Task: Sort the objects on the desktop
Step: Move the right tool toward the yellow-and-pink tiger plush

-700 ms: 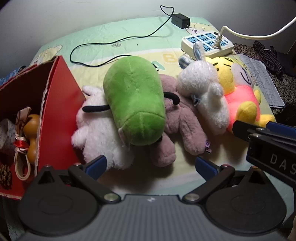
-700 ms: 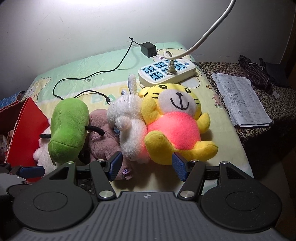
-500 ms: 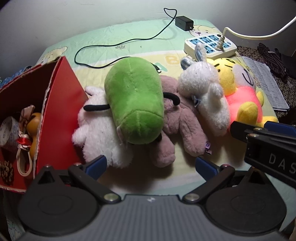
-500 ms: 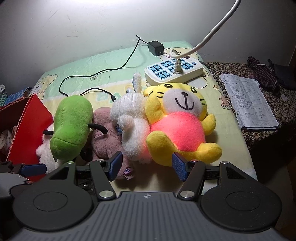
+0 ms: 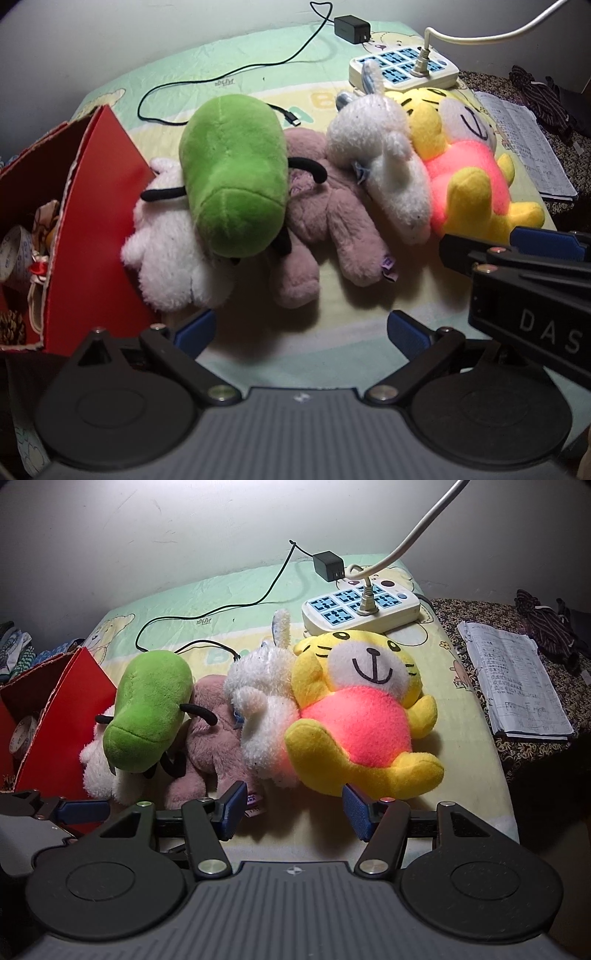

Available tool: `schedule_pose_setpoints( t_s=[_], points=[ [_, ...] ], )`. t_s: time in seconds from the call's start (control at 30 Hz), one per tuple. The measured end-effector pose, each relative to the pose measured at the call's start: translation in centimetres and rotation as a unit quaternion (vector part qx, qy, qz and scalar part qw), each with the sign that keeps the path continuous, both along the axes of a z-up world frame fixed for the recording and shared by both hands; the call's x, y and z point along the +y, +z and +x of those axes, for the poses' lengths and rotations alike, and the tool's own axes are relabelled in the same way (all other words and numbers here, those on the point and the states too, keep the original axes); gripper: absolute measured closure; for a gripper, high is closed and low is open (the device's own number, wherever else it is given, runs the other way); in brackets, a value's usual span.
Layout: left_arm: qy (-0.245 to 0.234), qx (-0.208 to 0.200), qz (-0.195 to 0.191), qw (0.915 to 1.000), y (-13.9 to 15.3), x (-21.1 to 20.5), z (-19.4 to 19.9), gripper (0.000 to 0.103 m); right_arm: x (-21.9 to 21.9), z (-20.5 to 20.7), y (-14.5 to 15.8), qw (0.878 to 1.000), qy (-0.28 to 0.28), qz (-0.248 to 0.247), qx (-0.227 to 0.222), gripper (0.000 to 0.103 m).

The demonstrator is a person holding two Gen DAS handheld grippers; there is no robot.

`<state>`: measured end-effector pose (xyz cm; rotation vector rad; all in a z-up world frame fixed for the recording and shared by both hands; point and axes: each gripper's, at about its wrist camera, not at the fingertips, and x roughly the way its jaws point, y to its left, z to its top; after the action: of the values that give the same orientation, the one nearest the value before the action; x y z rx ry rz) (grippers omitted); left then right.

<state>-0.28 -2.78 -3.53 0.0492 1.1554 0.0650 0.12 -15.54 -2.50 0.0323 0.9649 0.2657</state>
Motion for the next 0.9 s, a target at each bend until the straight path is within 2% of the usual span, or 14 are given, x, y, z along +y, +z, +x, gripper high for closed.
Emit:
schedule_pose_setpoints(
  t_s=[0.07,0.2,0.3,0.4,0.57,0.67,0.77,0.9],
  points=[
    [-0.007,0.003,0.006,1.0000,0.0,-0.5,-0.1,0.001,-0.3,-0.2,-0.2,1.000,0.000,0.000,0.001,0.042],
    [-0.014,0.021,-0.020,0.9995,-0.3,-0.8,-0.2,0.001,-1.0,-0.5,-0.4,1.000,-0.003,-0.003,0.000,0.042],
    [-0.016,0.015,0.001,0.9998,-0.2,-1.2,-0.4,0.001,-1.5,-0.7,-0.6,1.000,-0.002,-0.002,0.004,0.042],
    [-0.024,0.007,0.004,0.9997,0.1,-1.3,-0.9,0.001,-1.6,-0.8,-0.7,1.000,0.003,-0.004,0.006,0.042],
    [-0.027,0.009,-0.011,0.9995,0.4,-0.7,-1.6,0.002,-1.3,-0.8,-0.7,1.000,0.011,0.002,0.015,0.044],
    [-0.016,0.018,-0.044,0.9988,0.5,0.5,-1.7,0.006,-1.2,-0.7,-0.6,1.000,0.011,0.008,0.018,0.047],
    [-0.005,0.007,-0.061,0.9981,1.1,1.2,-1.7,0.006,-1.2,-0.8,-0.5,1.000,0.014,0.018,0.020,0.050],
    [-0.023,-0.004,-0.067,0.9975,1.8,0.9,-1.0,0.005,-1.8,-0.5,-0.5,0.999,0.005,0.026,0.024,0.057]
  ],
)
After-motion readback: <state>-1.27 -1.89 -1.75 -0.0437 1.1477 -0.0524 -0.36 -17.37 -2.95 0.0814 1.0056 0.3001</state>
